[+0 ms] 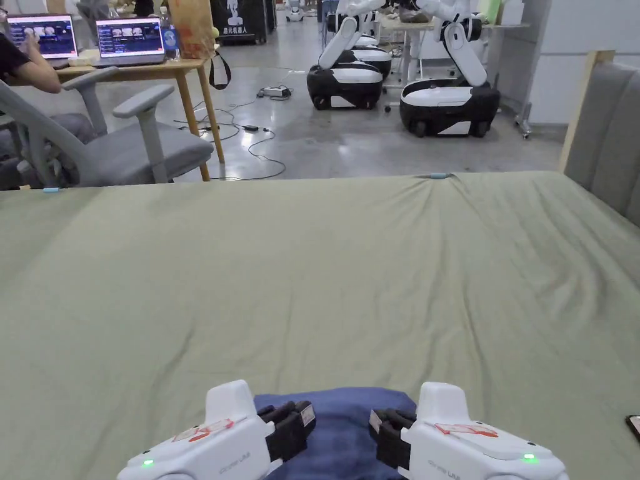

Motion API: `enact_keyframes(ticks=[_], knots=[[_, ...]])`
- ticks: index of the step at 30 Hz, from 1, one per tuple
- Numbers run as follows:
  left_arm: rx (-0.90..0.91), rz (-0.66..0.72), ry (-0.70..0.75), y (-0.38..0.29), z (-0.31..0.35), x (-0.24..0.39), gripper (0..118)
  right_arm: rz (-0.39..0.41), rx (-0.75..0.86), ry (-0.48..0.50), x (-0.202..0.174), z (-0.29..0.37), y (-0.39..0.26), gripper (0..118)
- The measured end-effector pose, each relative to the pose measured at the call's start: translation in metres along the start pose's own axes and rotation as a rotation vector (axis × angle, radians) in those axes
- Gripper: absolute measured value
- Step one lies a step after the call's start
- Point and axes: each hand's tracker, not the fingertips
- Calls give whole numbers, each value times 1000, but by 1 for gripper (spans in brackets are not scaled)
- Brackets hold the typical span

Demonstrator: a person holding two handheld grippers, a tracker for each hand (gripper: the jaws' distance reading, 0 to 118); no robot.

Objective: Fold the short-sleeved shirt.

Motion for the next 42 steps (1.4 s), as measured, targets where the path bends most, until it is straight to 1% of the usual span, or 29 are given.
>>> enact_keyframes(ticks=[1,2,3,4,5,7,8,10,11,12,13,14,15,16,17,18,20,22,24,25,28,33,35,37,38,40,42], knots=[[-4,39,20,-1,2,-12,63,-23,-23,10,5,-7,-4,0],[-8,79,48,-1,3,-24,103,-32,-48,-3,9,-13,-9,0],[-15,122,71,-3,3,-38,116,-32,-65,-31,15,-18,-13,0],[-8,172,39,-5,6,-51,115,-34,-72,-60,21,-21,-17,0],[-13,226,14,-7,6,-61,109,-40,-72,-84,27,-21,-19,0],[-76,354,-47,-13,-2,-79,108,-43,-50,-129,35,-19,-19,0],[-104,399,-98,-17,-7,-84,108,-38,-46,-144,36,-17,-18,0],[-141,473,-260,-26,-22,-87,107,-26,-52,-141,35,-17,-15,0],[-144,508,-342,-29,-31,-84,108,-13,-57,-142,34,-17,-15,0],[-148,532,-396,-31,-39,-83,107,14,-59,-153,30,-18,-14,0],[-148,549,-401,-32,-47,-82,102,49,-59,-167,27,-18,-14,0],[-139,550,-378,-31,-53,-80,68,94,-58,-181,22,-18,-14,0],[-127,555,-343,-29,-54,-73,21,142,-56,-204,16,-18,-14,0],[-122,549,-238,-27,-57,-68,22,203,-58,-247,6,-18,-14,0],[-121,501,-171,-25,-58,-60,22,268,-60,-266,-5,-19,-14,0],[-127,422,-148,-22,-55,-56,22,315,-58,-276,-16,-18,-13,0],[-102,335,-141,-14,-42,-51,22,361,-25,-269,-36,-18,-10,0],[-71,238,-94,-2,-22,-49,22,397,6,-264,-59,-17,-5,0],[-55,158,-44,14,3,-62,22,413,33,-246,-85,-20,1,0],[-52,144,-29,21,14,-71,22,418,43,-238,-97,-22,3,0],[-30,95,32,42,53,-113,22,468,87,-216,-143,-36,2,0],[3,93,158,75,122,-200,22,487,75,-133,-211,-71,-5,0],[8,101,178,89,149,-237,22,507,62,-106,-233,-86,-8,0],[-2,107,210,103,174,-273,22,526,56,-89,-250,-98,-11,0],[0,93,250,110,185,-290,22,535,55,-86,-258,-104,-13,0],[-11,89,279,123,199,-323,22,538,46,-75,-269,-112,-15,0],[-30,127,299,129,205,-354,22,545,34,-68,-277,-120,-17,0]])
